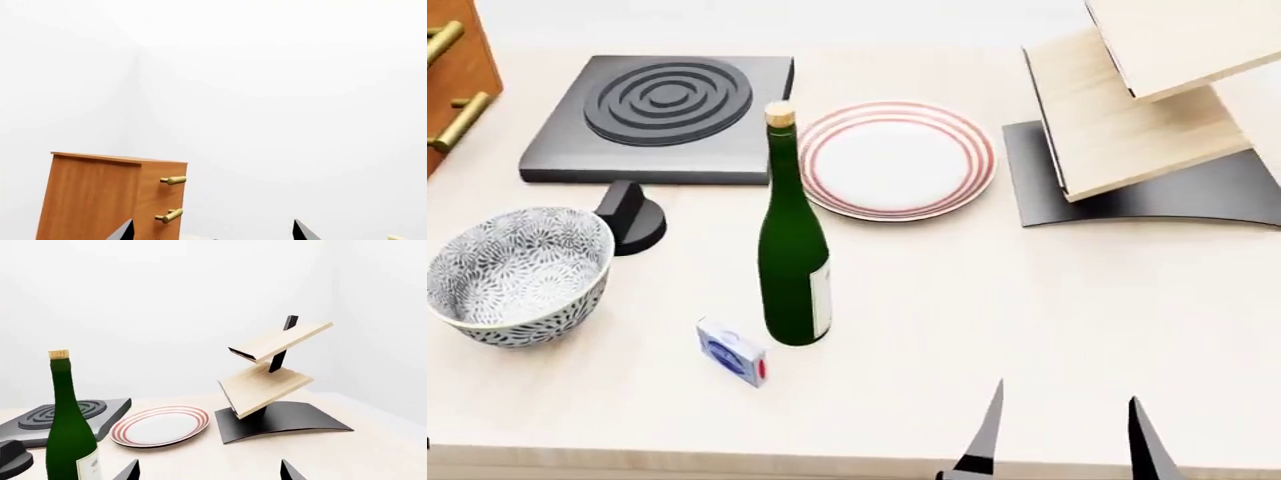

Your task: Pick up the akita bowl and put it on the plate.

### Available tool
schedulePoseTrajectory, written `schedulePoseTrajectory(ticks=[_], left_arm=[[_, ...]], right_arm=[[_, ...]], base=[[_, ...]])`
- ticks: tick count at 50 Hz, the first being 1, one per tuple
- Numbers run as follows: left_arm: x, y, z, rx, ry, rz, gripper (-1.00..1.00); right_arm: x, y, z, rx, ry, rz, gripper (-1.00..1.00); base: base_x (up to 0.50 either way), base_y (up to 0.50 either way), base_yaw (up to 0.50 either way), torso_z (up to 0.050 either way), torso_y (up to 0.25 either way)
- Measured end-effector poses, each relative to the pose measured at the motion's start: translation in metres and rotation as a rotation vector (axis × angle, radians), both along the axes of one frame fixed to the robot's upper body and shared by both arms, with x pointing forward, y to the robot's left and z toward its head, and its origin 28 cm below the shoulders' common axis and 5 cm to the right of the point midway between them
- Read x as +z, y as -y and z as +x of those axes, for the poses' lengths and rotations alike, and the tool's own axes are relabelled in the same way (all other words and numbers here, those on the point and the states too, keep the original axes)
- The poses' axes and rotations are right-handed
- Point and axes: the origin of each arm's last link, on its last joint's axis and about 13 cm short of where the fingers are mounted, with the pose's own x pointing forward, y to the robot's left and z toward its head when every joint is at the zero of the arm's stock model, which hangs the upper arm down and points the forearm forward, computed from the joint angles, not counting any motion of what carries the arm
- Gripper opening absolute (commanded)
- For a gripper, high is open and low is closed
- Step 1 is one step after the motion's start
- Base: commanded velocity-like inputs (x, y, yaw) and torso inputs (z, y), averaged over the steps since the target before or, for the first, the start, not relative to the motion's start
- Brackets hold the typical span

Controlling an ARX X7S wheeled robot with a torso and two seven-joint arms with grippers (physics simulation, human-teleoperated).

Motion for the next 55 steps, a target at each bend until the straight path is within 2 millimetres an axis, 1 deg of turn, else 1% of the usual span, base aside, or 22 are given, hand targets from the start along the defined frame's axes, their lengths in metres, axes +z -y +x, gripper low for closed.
schedulePoseTrajectory(ticks=[14,26,40,55], left_arm=[[-0.001,0.0,0.0,-0.001,-0.002,-0.001,1.0],[-0.002,0.0,0.0,-0.001,-0.004,-0.005,1.0],[-0.001,0.0,-0.002,0.0,0.006,-0.007,1.0],[-0.001,0.001,-0.003,-0.001,0.009,-0.008,1.0]], right_arm=[[-0.002,-0.002,0.0,0.013,-0.008,-0.005,1.0],[-0.002,-0.006,-0.005,0.031,0.027,-0.043,1.0],[0.003,-0.009,-0.011,0.063,0.078,-0.046,1.0],[0.002,-0.01,-0.013,0.083,0.084,-0.041,1.0]], base=[[0.0,-0.26,0.0,0.0,0.0],[0.0,0.0,0.0,0.0,0.0],[0.2,0.0,0.0,0.0,0.0],[0.21,0.0,0.0,0.0,0.0]])
